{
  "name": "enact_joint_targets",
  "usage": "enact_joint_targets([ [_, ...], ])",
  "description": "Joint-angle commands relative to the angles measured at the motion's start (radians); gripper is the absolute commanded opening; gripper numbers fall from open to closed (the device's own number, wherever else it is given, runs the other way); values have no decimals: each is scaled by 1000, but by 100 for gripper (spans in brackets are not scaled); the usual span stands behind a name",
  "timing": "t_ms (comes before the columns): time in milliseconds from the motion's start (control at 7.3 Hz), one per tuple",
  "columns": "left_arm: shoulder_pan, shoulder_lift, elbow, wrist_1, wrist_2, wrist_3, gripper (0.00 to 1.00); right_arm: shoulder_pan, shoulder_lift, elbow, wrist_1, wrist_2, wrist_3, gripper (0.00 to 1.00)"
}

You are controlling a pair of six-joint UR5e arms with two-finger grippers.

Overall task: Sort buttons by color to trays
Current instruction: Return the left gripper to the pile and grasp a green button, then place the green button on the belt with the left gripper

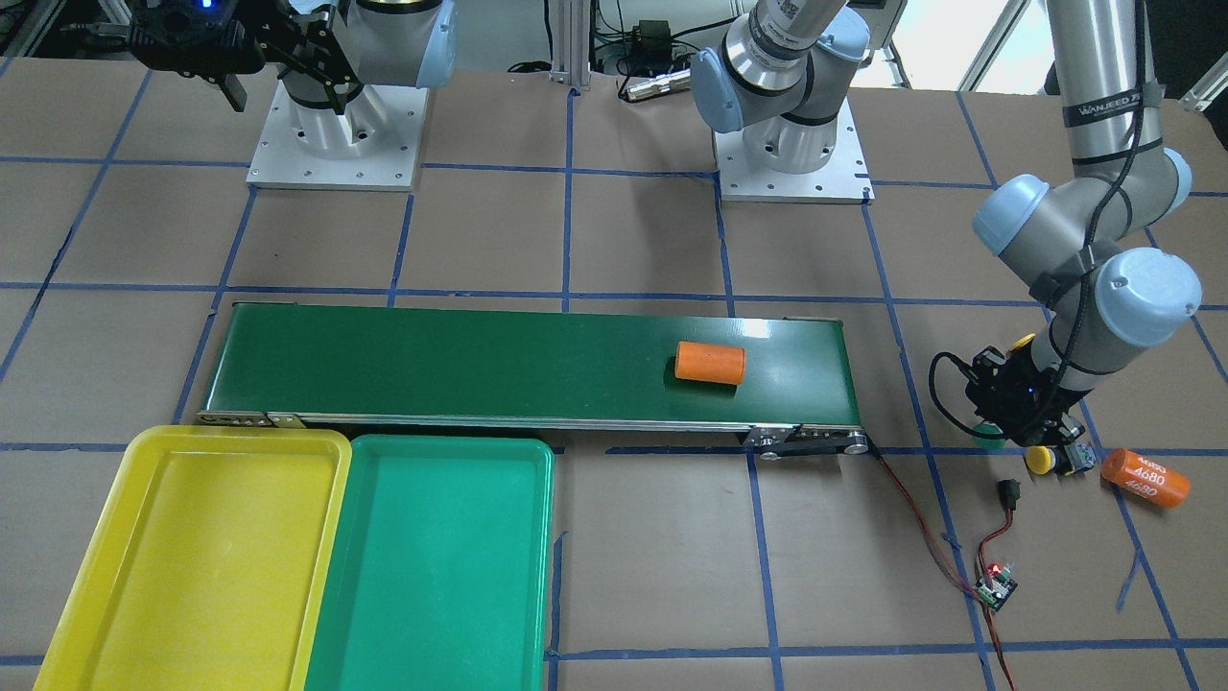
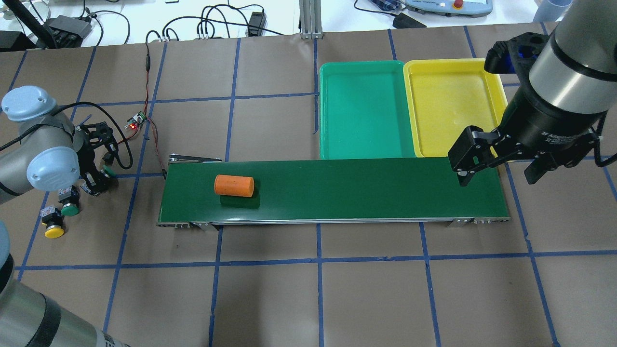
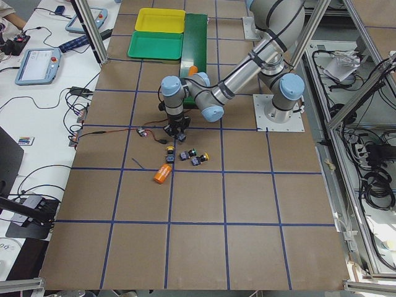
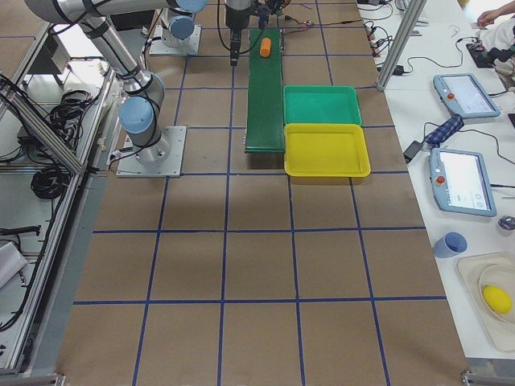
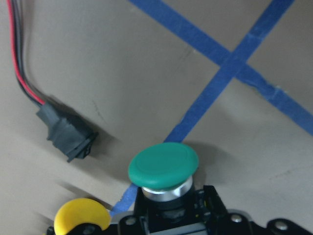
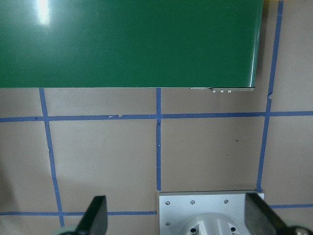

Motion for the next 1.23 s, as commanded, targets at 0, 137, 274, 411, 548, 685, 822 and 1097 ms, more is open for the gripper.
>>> enact_joint_targets([
  [0, -130, 110, -7, -83, -60, 27, 4, 1, 0, 4, -5, -4, 1, 100],
  [137, -239, 151, -13, -139, -24, 94, 3, 1, 0, 4, -8, -4, 6, 100],
  [274, -318, 192, -33, -161, 107, 152, 1, 1, 0, 4, -9, -4, 6, 100],
  [411, -372, 229, -74, -178, 107, 221, 1, 1, 2, 4, -8, -5, 6, 100],
  [548, -424, 254, -134, -166, 105, 226, 2, 1, 0, 4, -9, -5, 8, 100],
  [685, -476, 254, -183, -134, 78, 213, 2, 1, 2, 4, -9, -5, 3, 100],
  [822, -508, 254, -203, -79, 47, 208, 2, 1, 4, 4, -9, -5, 3, 100],
  [1097, -509, 230, -220, -37, 48, 199, 64, 0, 0, 4, -9, -5, 53, 100],
])
